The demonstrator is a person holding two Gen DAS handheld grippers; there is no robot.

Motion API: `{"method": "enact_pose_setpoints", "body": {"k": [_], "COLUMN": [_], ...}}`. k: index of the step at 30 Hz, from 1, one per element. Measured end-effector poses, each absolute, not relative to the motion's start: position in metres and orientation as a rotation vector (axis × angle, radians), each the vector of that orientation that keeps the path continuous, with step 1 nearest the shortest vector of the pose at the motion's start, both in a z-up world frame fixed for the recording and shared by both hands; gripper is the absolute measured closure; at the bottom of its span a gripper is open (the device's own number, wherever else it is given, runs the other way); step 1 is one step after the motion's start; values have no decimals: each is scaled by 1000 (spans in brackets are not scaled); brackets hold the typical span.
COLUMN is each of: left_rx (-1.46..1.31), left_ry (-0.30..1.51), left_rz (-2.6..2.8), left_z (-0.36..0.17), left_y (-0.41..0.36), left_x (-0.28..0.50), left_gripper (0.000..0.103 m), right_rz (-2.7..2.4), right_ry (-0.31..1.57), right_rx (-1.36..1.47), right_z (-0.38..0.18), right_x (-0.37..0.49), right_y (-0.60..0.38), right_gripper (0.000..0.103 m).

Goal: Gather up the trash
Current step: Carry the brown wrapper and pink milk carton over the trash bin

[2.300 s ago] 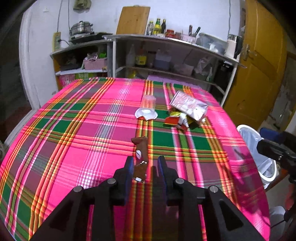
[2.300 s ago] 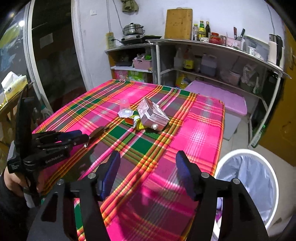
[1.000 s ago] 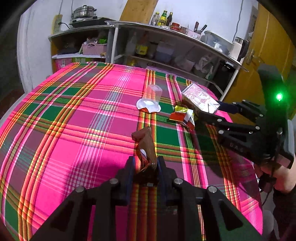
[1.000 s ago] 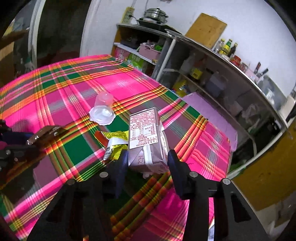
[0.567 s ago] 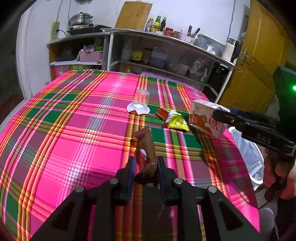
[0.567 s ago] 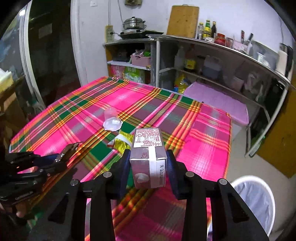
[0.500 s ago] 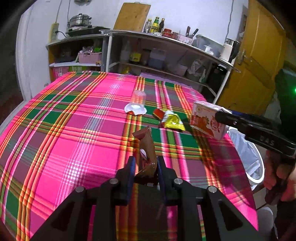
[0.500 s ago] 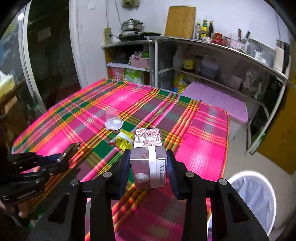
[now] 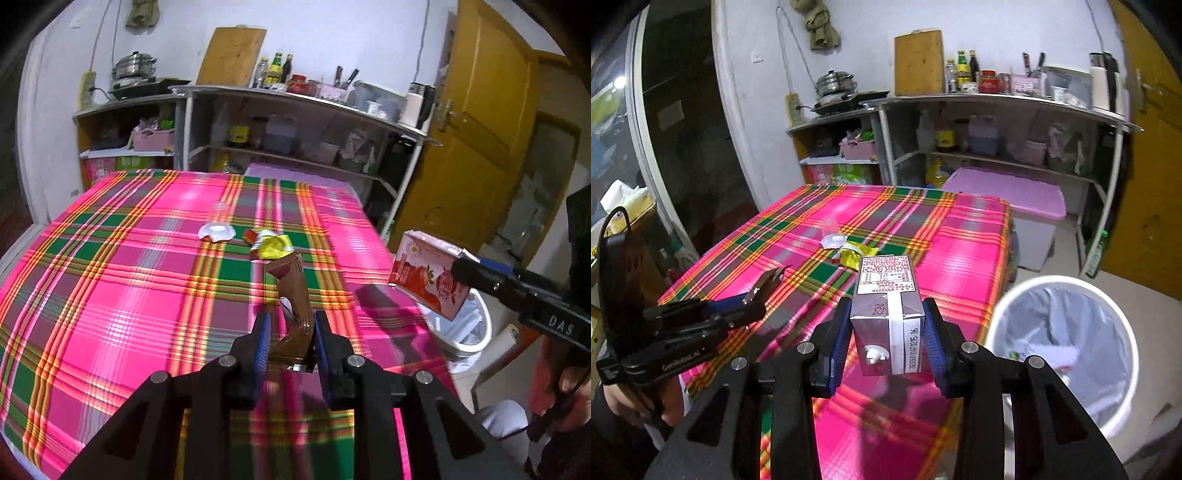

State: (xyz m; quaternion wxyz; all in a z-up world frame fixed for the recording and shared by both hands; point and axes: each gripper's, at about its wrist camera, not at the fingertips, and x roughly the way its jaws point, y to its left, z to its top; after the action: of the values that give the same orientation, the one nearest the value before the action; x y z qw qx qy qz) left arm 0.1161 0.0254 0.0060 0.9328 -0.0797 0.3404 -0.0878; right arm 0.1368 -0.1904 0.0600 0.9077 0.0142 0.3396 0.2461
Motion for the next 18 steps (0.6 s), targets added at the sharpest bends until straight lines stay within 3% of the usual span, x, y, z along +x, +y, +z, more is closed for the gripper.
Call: {"method": "enact_pose_setpoints", "body": {"k": [18], "left_rx": [-103], "left_ry": [677], "left_rz": [-347], "left_z": [25], "left_y": [-57], "left_x": [124], "left_gripper": [79], "right_rz": [331], "right_ry": [681], "right_rx": [147], "right_z": [60], "right_x": [119], "right_y": [-282], "right_gripper": [64]}}
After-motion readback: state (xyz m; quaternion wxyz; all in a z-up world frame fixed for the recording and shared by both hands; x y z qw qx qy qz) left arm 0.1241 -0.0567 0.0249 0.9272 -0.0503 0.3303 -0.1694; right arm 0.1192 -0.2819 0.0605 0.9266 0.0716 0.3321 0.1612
